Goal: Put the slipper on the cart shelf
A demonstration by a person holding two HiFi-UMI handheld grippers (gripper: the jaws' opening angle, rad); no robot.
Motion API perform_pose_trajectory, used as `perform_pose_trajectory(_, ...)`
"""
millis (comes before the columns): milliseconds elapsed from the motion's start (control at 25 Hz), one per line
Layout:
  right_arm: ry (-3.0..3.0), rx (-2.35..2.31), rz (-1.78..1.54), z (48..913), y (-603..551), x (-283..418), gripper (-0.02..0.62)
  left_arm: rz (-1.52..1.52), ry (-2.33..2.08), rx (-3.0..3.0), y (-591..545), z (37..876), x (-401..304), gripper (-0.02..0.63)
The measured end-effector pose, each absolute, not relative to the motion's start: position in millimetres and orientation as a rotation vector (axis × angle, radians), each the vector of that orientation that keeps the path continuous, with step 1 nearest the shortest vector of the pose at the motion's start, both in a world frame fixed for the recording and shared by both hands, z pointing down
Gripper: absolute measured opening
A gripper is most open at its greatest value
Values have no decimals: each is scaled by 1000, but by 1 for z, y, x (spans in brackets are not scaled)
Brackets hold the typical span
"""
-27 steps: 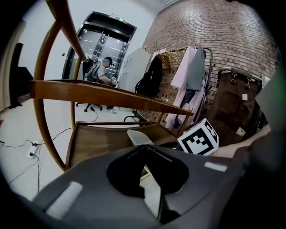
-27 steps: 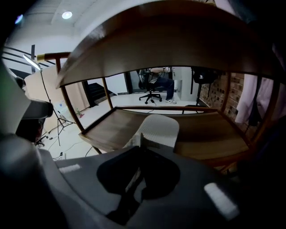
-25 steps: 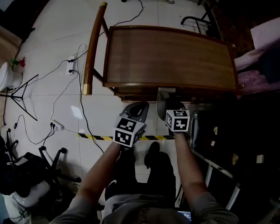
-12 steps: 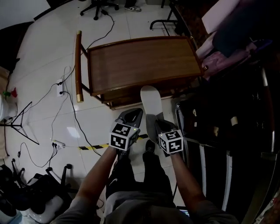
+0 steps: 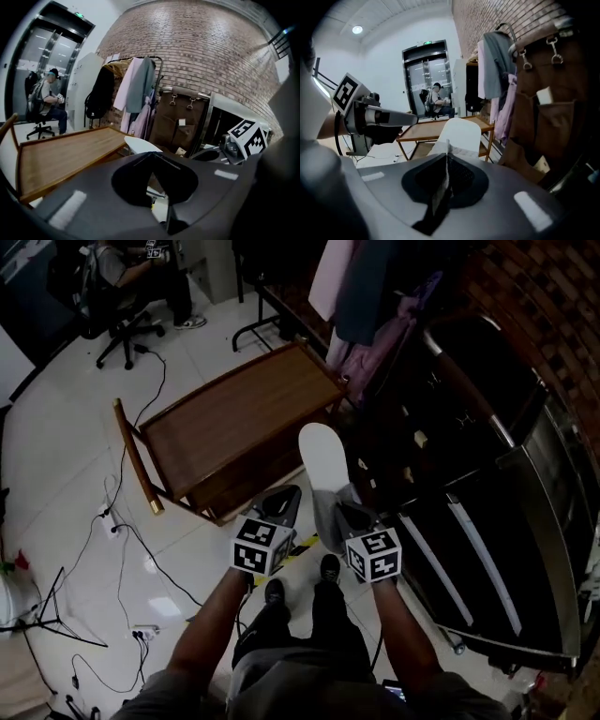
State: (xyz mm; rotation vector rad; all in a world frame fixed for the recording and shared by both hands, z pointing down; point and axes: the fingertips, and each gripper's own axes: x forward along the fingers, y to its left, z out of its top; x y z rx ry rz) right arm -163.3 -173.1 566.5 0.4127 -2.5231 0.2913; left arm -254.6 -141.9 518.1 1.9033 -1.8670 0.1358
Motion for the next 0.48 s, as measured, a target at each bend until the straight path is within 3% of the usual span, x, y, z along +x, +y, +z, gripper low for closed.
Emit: perform_pose_trajectory(480, -2560, 877, 226, 458, -180, -21, 6, 167, -1543, 2250, -160, 442, -126, 8)
